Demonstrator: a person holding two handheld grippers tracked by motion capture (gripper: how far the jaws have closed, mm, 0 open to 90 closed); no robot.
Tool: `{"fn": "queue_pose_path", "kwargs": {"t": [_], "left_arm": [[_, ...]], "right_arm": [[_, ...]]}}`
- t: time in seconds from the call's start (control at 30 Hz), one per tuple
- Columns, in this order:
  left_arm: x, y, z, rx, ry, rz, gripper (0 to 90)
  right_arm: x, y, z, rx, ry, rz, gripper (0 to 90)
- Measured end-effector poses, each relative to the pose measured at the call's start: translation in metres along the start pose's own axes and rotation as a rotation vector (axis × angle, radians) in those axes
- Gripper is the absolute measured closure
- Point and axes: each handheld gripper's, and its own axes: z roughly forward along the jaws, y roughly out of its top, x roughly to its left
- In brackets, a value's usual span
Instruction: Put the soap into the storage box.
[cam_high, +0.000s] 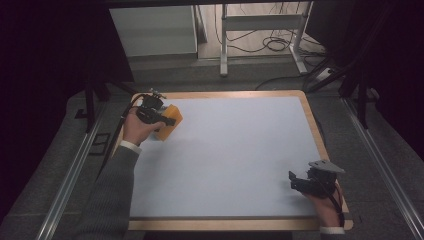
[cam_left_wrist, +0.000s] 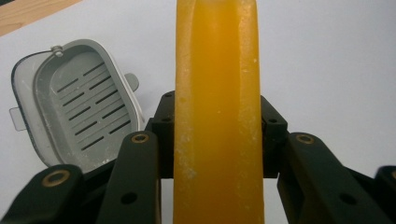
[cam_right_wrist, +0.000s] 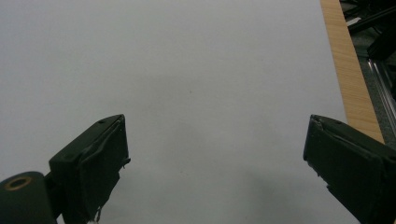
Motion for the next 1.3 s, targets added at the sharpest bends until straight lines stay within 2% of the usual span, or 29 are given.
{"fn": "queue_pose_path", "kwargs": {"t": [0.13, 0.23, 0.27, 0.57, 0.83, 0.87, 1.3], "left_arm": [[0.002, 0.002, 0.000, -0.002, 0.009, 0.000, 61.2], [0.006, 0.004, 0.000, -0.013, 0.027, -0.016, 61.2], [0.008, 0.004, -0.001, -0.019, 0.029, -0.031, 61.2], [0.021, 0.006, 0.002, -0.019, 0.034, -0.073, 61.2], [0.035, 0.009, 0.007, -0.026, 0.055, -0.126, 61.2], [0.037, 0.009, 0.009, -0.030, 0.048, -0.139, 61.1], [0.053, 0.010, 0.021, -0.017, 0.061, -0.185, 61.2]], "right_arm": [[0.000, 0.000, 0.000, 0.001, 0.002, 0.000, 6.6], [-0.001, 0.000, 0.000, 0.001, -0.001, -0.001, 6.6], [-0.001, 0.000, 0.000, 0.000, -0.004, 0.000, 6.6], [-0.002, 0.000, -0.001, -0.002, -0.006, 0.002, 6.5], [-0.002, -0.001, 0.000, -0.001, -0.007, 0.002, 6.6], [-0.002, -0.001, 0.000, -0.001, -0.007, 0.002, 6.6], [-0.003, -0.001, -0.001, -0.001, -0.010, 0.003, 6.6]]}}
